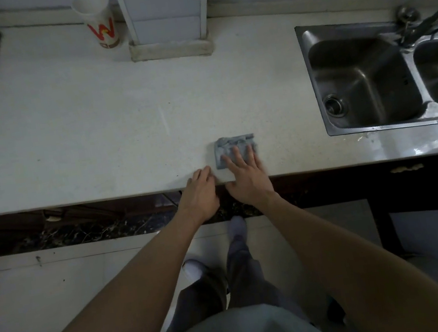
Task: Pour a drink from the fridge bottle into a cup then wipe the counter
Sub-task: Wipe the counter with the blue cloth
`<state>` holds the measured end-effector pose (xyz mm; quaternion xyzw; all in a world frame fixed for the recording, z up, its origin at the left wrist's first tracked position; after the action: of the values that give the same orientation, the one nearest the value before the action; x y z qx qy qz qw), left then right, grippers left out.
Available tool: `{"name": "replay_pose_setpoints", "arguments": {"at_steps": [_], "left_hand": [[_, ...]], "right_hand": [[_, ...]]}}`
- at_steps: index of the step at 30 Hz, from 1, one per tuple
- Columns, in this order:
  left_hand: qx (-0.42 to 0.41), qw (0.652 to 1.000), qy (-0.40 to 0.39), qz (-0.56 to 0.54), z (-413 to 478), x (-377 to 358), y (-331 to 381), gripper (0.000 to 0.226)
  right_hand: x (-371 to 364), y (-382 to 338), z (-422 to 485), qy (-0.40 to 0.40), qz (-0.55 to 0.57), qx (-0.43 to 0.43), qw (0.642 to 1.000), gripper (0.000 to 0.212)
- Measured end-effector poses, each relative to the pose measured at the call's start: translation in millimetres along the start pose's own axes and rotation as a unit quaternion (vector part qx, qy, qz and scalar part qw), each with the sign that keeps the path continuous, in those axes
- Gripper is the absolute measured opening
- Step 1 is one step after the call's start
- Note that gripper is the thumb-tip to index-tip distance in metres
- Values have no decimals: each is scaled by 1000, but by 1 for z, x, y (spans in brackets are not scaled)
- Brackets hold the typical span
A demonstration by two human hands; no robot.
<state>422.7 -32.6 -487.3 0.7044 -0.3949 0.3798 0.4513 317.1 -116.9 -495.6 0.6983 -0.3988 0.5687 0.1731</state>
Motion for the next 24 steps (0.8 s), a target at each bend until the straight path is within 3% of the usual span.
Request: {"name": "replay_pose_setpoints", "arguments": {"at_steps": [5,12,18,24], "left_hand": [[-1,1000,15,-20,-3,-3,-6,45],[-11,999,-6,-46,-3,-1,-12,41],[-18,998,-35,-55,-4,4,-22,36],[7,999,-22,-32,-15,8,-48,34]], "right_hand": [[-1,50,-28,30,-8,-7,999,72],[11,132,-67,44,-2,-202,978,73],[11,117,-54,31,26,-295,955,71],[-4,39,-46,22,12,-209,978,78]]}}
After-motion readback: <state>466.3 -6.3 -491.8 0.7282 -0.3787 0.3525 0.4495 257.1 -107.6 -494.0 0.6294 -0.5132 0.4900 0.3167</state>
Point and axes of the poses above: each hand's wrist, its own z-axis towards the middle knuckle, its own x-axis out of the back of the hand, y = z × x, the point moved 4 cm from there along z, towards the middle knuckle, and after that the axes turned 5 degrees about y, right-handed, at the moved point
